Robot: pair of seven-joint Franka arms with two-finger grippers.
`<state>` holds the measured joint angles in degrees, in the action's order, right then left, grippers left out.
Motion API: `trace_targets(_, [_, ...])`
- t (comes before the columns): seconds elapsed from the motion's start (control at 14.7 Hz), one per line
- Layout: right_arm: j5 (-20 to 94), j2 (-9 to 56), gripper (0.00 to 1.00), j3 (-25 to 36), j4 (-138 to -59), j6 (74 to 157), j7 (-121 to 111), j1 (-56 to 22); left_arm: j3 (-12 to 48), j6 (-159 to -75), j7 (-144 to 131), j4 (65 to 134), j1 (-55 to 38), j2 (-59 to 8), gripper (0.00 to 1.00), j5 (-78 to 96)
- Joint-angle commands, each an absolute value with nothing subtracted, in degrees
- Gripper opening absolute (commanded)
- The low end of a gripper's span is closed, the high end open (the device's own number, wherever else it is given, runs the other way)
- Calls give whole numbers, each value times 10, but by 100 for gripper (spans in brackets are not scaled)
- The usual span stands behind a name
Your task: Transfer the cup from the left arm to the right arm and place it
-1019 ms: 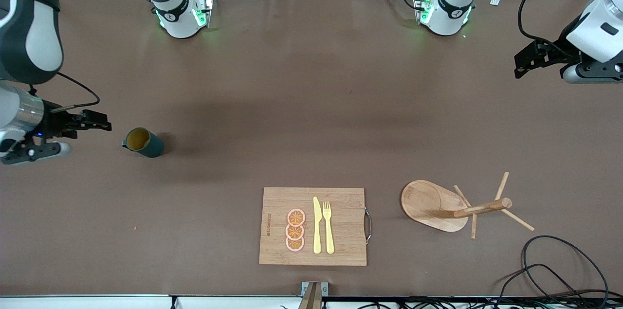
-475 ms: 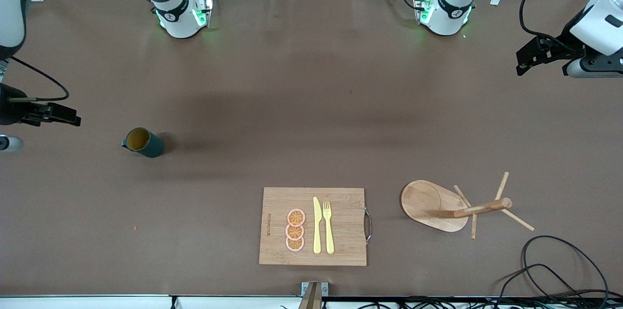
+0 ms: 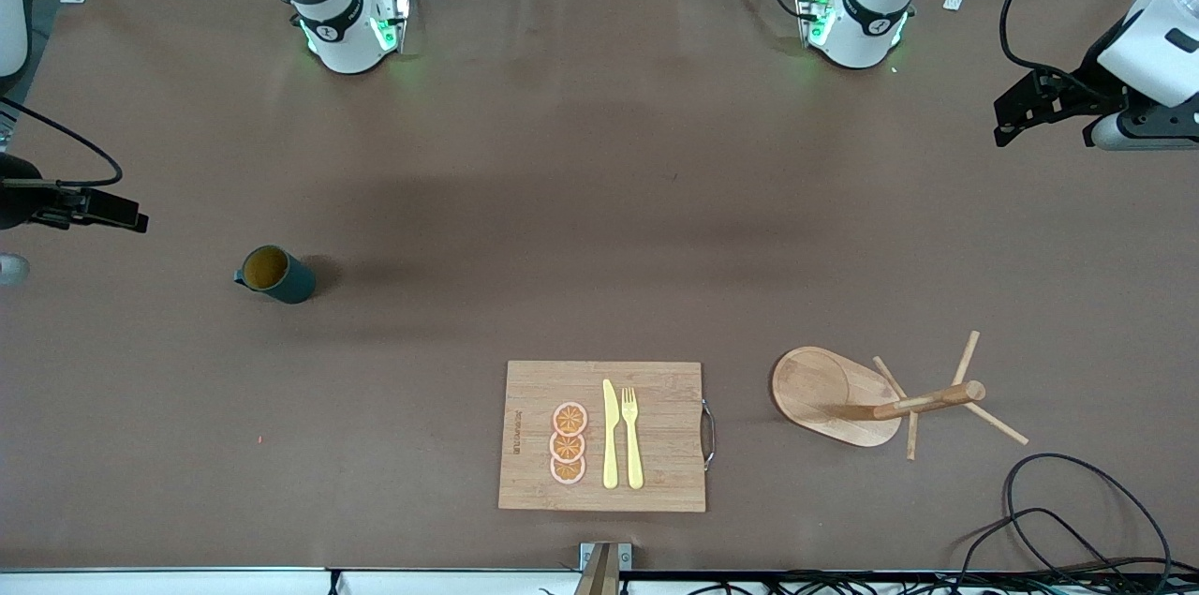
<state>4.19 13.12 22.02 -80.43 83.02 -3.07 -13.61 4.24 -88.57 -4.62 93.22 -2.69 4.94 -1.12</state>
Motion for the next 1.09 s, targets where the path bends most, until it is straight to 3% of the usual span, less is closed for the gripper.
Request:
trace_targets(0.0, [38,120,100,212,-799,822,-6,-134,46,-896,-47,944,-24,62,100,-17])
trace_targets(0.14, [37,98,100,204,-815,823,-10,-127,47,-896,-47,944,-24,62,100,-14])
trace_targets(0.34, [29,54,100,107,-862,839,-11,-50,47,-896,-47,944,-24,61,100,-14])
trace_targets(0.68, [8,-16,100,36,-935,867,-11,12,47,-896,-43,943,-23,62,100,-13])
trace_targets(1.02, [1,-52,100,23,-962,867,-11,24,47,-896,-37,938,-24,57,100,-13])
